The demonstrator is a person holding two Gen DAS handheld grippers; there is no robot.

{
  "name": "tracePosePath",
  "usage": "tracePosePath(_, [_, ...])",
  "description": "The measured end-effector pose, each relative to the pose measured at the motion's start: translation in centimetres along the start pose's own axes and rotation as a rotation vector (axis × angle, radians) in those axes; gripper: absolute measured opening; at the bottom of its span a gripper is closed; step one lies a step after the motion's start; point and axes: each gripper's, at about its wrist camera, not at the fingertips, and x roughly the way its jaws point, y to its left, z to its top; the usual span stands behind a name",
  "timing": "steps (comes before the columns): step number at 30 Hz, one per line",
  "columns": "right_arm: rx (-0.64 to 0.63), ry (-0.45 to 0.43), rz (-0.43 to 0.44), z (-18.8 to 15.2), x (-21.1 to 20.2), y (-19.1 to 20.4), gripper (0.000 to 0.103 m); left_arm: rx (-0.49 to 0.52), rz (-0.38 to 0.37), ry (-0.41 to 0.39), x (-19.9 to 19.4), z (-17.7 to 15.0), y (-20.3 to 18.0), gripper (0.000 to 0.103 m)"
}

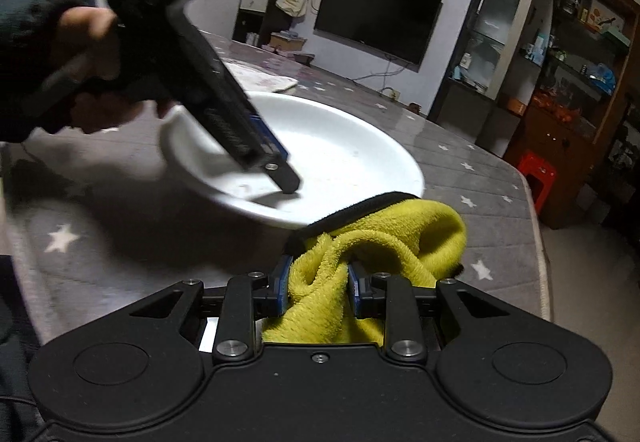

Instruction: Clean bowl

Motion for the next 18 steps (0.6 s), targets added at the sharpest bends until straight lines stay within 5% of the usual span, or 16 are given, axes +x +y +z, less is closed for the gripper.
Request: tracePosePath(18, [0.003, 0.018, -0.067, 0.9, 4.8, -5.0, 0.030, 0.004, 0.001, -0.002, 0.0, 0.0, -0.1, 0.034])
